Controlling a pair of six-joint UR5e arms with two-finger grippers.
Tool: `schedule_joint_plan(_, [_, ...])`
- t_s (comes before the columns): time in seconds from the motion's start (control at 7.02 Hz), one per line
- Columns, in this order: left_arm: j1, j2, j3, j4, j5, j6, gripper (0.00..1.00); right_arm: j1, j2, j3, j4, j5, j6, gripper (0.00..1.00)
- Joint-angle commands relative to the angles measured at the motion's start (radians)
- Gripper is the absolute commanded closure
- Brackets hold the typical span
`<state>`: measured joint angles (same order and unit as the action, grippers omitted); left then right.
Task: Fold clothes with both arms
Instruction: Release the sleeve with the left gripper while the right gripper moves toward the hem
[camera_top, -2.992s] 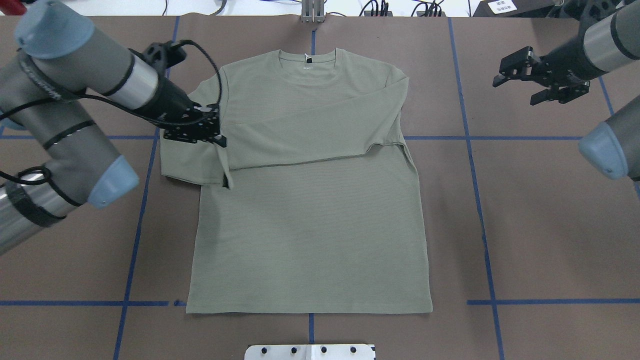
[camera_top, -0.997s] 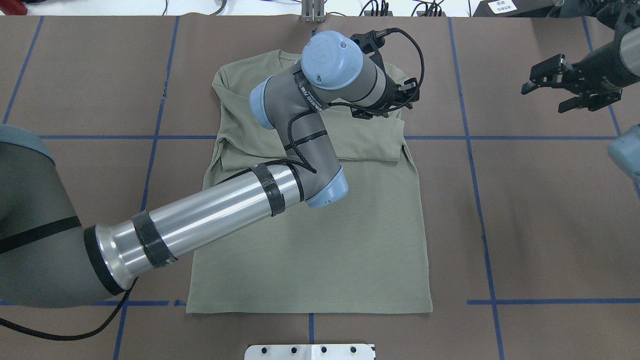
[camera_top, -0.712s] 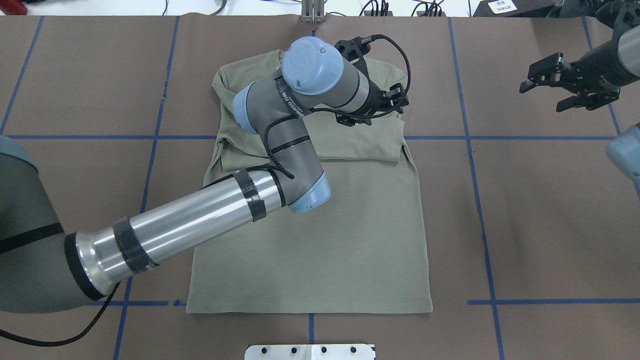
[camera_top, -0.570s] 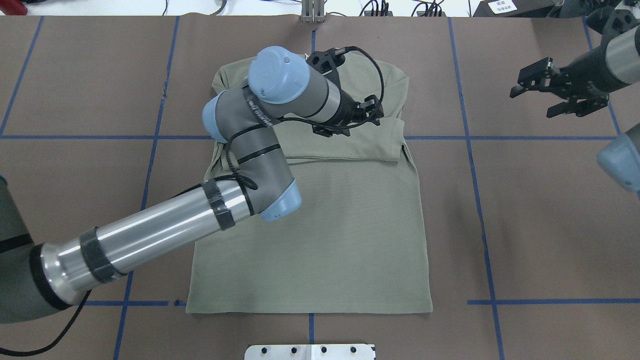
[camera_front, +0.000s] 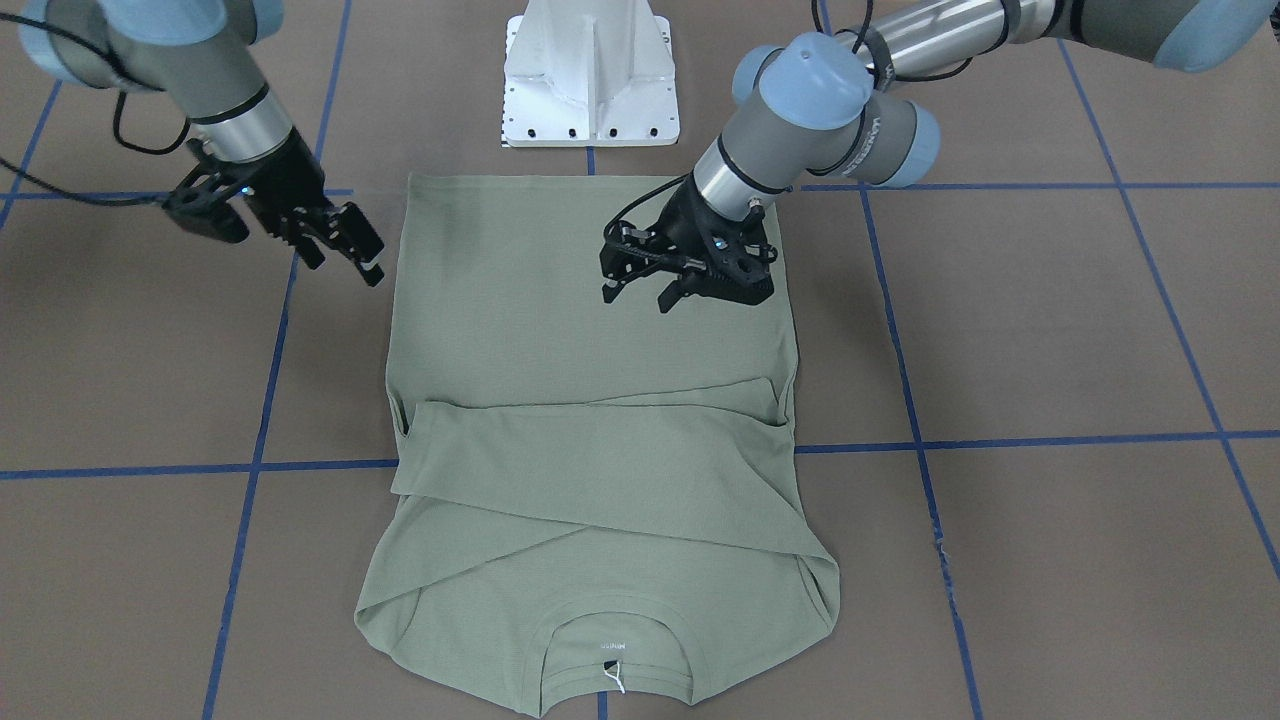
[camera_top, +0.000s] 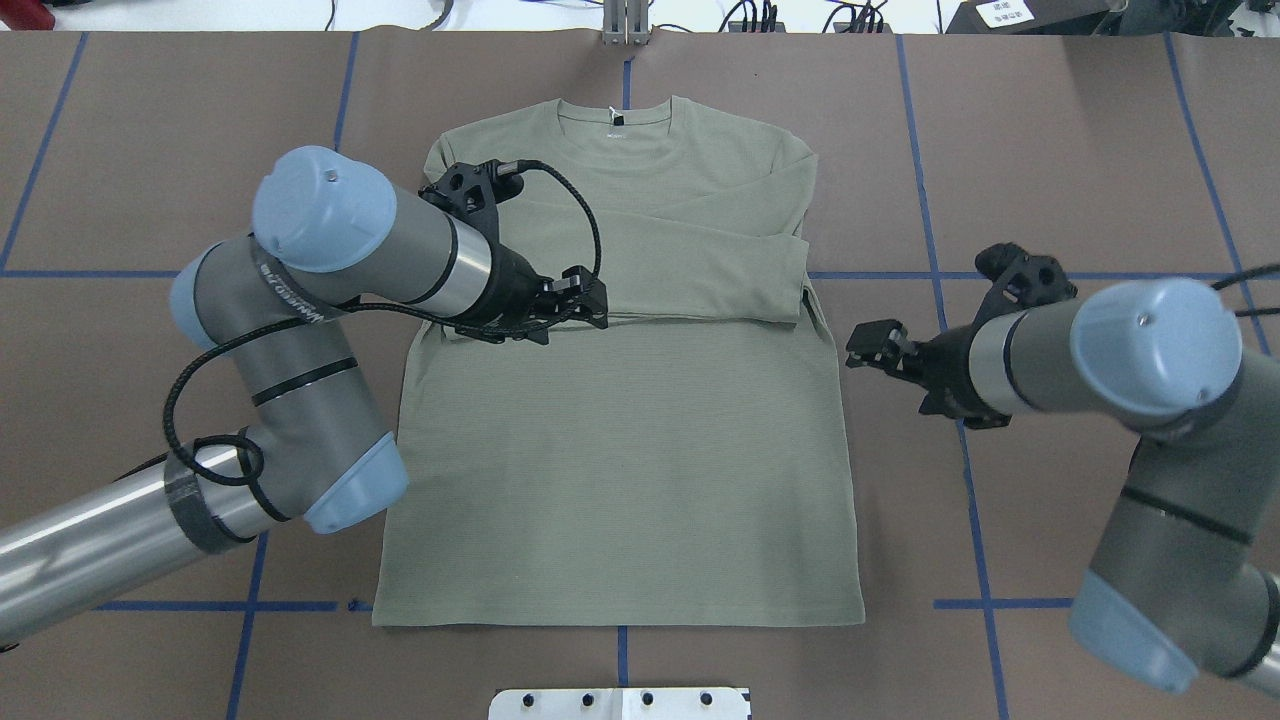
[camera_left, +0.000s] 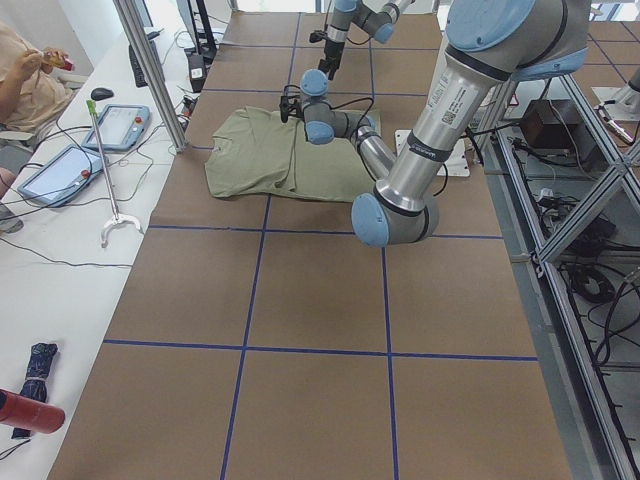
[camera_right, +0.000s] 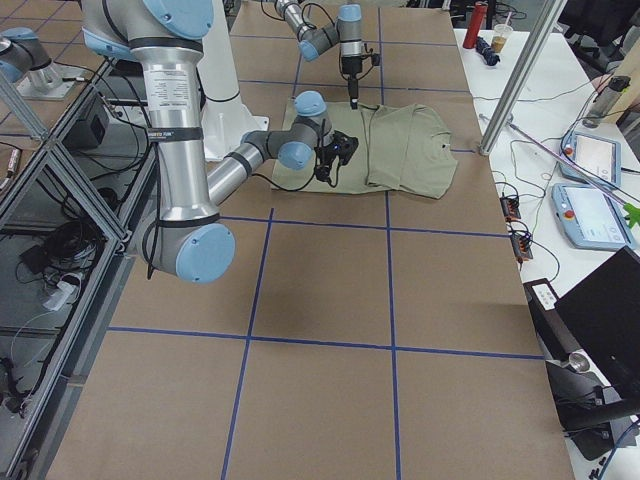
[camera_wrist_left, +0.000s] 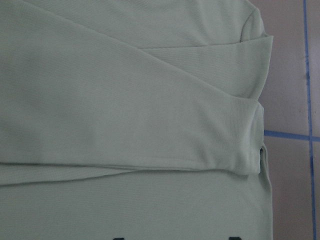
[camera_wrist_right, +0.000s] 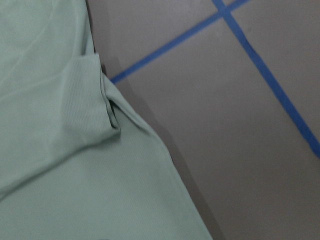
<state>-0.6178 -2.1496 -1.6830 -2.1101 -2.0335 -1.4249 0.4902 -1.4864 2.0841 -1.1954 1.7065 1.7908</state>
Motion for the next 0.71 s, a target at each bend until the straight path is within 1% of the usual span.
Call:
schedule_joint_plan(0.0, [-0.003,0.109,-0.093,0.016,-0.025,0.006,0.25,-0.343,-0.074,0.079,-0.004,-0.323,0.233,0.03])
schedule_joint_plan(0.14, [0.004,0.166,-0.139,0.015,-0.024,0.006,0.24,-0.454,-0.074,0.079,-0.066,-0.412,0.302,0.03])
schedule_joint_plan(0.28, [0.007,0.168,-0.138,0.016,-0.025,0.001,0.23,-0.523,-0.072,0.077,-0.148,-0.495,0.406,0.06])
schedule_joint_plan(0.57, [0.012,0.168,-0.144,0.016,-0.014,-0.003,0.17,-0.545,-0.071,0.058,-0.164,-0.505,0.478,0.12])
